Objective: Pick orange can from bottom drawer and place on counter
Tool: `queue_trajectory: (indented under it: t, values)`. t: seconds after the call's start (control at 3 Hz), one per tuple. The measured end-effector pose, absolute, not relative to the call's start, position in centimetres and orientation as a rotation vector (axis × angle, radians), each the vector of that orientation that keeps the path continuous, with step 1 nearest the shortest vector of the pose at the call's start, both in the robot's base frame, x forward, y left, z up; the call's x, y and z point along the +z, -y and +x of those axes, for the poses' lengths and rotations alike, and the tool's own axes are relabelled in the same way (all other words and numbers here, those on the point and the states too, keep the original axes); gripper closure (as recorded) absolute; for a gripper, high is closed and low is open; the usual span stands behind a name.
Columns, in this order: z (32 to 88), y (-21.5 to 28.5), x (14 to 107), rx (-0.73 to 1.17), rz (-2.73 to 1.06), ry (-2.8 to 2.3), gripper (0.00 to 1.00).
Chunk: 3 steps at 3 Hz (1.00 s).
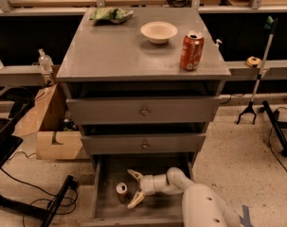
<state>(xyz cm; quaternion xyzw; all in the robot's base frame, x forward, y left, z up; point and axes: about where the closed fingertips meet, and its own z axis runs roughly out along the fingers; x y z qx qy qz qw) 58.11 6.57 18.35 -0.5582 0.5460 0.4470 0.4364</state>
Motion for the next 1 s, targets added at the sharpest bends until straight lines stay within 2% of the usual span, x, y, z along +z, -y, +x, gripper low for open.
queue_trajectory:
  t: [0.33,0.67,1.0]
  values:
    - [57.5,-8.0,16.9,1.167,-1.376,-1.355,0.00]
    - [57.0,-9.1,16.0,1.216,-1.349,-1.348,0.15]
    - [57.7,-9.8,17.0,1.225,-1.334,-1.372,0.38]
